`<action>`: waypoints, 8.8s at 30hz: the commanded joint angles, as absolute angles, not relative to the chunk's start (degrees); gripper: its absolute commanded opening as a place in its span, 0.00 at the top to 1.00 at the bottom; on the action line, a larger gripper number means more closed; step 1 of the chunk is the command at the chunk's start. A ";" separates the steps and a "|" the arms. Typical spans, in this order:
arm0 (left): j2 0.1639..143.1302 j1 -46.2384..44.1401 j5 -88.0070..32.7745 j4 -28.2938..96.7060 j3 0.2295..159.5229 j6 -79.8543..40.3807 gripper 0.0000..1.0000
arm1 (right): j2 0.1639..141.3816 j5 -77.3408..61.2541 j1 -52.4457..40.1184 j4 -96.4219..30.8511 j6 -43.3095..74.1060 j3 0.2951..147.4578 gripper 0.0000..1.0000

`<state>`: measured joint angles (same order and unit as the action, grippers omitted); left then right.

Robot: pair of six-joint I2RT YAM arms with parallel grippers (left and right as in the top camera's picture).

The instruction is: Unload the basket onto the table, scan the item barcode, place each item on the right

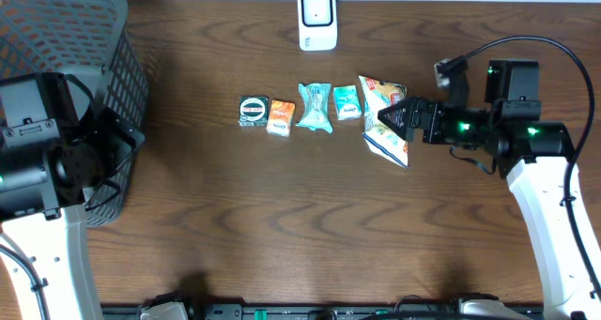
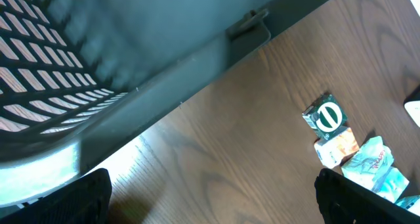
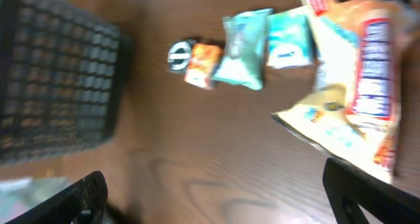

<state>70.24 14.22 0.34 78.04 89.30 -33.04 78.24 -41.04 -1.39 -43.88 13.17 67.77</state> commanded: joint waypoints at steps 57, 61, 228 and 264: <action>69.97 14.57 0.69 78.19 89.91 -33.30 0.03 | 79.88 -6.26 -14.31 -39.40 18.41 67.33 0.01; 69.97 14.57 0.69 78.19 89.91 -33.30 0.02 | 80.51 -6.31 -14.35 -39.42 18.41 67.31 0.01; 69.97 14.57 0.69 78.19 89.91 -33.30 0.02 | 112.97 40.60 -40.71 -51.96 5.74 89.14 0.01; 69.97 14.57 0.69 78.19 89.91 -33.30 0.02 | 128.44 60.47 -34.92 -63.96 19.86 94.78 0.01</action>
